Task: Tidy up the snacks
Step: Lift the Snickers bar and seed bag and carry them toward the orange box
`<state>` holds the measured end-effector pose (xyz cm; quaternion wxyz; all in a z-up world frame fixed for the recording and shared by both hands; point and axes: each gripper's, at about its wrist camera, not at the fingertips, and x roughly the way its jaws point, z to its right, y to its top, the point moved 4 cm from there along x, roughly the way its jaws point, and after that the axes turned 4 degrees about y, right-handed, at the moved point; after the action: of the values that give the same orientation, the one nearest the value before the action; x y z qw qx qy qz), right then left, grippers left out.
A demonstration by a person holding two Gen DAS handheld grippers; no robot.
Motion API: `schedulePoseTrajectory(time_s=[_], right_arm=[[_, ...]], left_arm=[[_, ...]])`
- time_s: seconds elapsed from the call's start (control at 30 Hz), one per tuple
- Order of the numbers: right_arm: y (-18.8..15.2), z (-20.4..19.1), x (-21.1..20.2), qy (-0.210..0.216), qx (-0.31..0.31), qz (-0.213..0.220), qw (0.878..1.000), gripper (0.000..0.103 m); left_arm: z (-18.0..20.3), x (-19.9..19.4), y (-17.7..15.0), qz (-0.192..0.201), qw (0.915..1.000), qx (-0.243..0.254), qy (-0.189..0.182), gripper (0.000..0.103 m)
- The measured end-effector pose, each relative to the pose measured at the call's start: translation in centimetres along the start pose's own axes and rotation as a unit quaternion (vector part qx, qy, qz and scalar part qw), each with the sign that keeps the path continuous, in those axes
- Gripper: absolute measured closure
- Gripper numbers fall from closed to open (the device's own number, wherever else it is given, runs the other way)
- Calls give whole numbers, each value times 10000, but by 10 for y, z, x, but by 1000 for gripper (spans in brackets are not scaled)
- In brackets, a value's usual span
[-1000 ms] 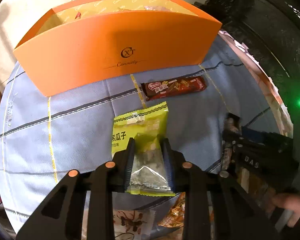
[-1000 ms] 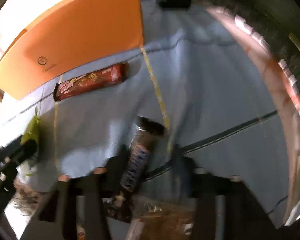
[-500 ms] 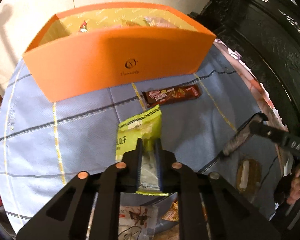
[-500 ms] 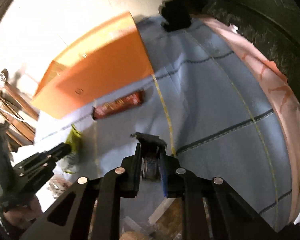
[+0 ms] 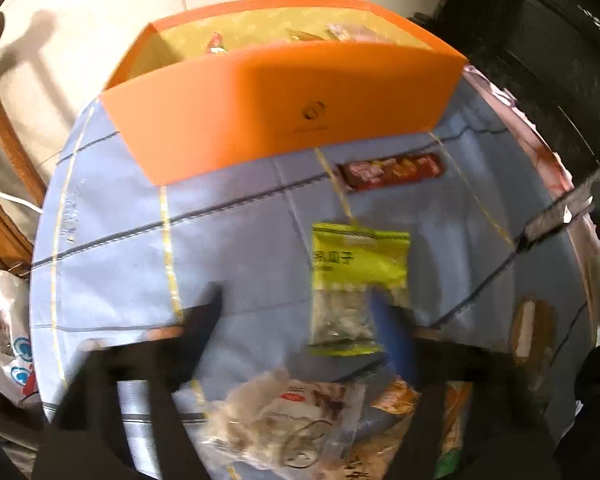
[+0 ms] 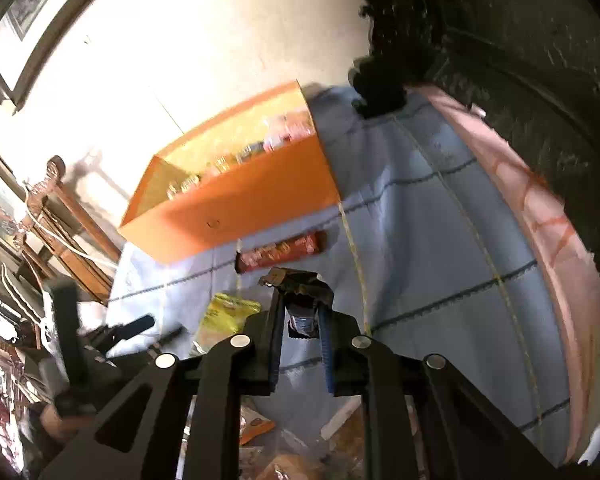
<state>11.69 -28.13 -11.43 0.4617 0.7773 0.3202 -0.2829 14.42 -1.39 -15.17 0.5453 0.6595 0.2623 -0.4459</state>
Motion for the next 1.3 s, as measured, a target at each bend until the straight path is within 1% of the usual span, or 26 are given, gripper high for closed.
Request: schedulePoseTrajectory(time_s=[0.03, 0.07, 0.1, 0.13, 0.17, 0.23, 0.27, 0.3, 0.33, 0.37, 0.4, 0.43, 0.47, 0.5, 0.6, 0.7, 0.8, 0.87, 0.93, 1.07, 1.17, 1.3], right_arm=[[2, -1, -3, 12, -16, 35, 10000, 87], [5, -3, -6, 40, -36, 96, 9999, 87], [6, -4, -8, 57, -34, 124, 9999, 87], [8, -6, -10, 101, -29, 160, 9998, 87], [9, -7, -11, 129, -45, 186, 9997, 87], [10, -10, -13, 133, -120, 219, 9996, 87], [11, -10, -14, 150, -130, 232, 9995, 87], [11, -10, -15, 195, -105, 238, 9995, 87], [12, -10, -16, 227, -91, 245, 9994, 87], [14, -10, -17, 209, -106, 272, 9994, 87], [15, -9, -18, 190, -120, 293, 9993, 87], [16, -8, -18, 192, -124, 304, 9993, 87], [17, -8, -19, 218, -108, 315, 9992, 87], [18, -9, -21, 234, -94, 335, 9991, 87], [19, -12, -26, 254, -146, 396, 9988, 87], [21, -17, -32, 316, -197, 470, 9982, 87], [25, -25, -40, 402, -281, 578, 9971, 87], [29, -33, -45, 422, -397, 675, 9960, 87], [34, -39, -50, 461, -483, 739, 9950, 87], [49, -57, -63, 582, -701, 999, 9908, 87], [58, -69, -68, 669, -860, 1110, 9878, 87], [62, -80, -73, 835, -923, 1199, 9849, 87]], left_arm=[[7, -1, 1, 56, 9999, 70, -102, 24], [16, 1, 3, 53, 9998, 165, -127, 18], [21, 5, 3, 32, 9997, 241, -64, 8], [26, 11, 4, 26, 9993, 353, 69, 8], [32, 22, 5, -79, 9983, 515, 248, 8], [38, 41, 4, -322, 9964, 648, 451, 7], [41, 45, 4, -346, 9968, 617, 380, 8], [44, 49, 2, -374, 9978, 526, 119, 29], [48, 52, -2, -429, 9977, 517, -99, 46], [50, 52, -4, -368, 9978, 550, -50, 46], [54, 49, -6, -346, 9970, 685, -82, 48], [56, 46, -6, -374, 9963, 736, -219, 48], [56, 43, -6, -343, 9967, 661, -329, 49], [55, 39, -5, -301, 9971, 596, -357, 49], [51, 22, 3, -75, 9980, 530, -337, 49], [45, 1, 11, 146, 9982, 543, -202, 49], [32, -29, 23, 454, 9982, 338, -221, 49], [26, -51, 31, 679, 9972, 269, -153, 49], [16, -74, 40, 914, 9956, 208, -83, 49], [2, -108, 54, 1344, 9909, 13, 14, 49], [0, -119, 63, 1452, 9893, -138, -102, 49], [-3, -125, 69, 1509, 9883, -193, -64, 49]])
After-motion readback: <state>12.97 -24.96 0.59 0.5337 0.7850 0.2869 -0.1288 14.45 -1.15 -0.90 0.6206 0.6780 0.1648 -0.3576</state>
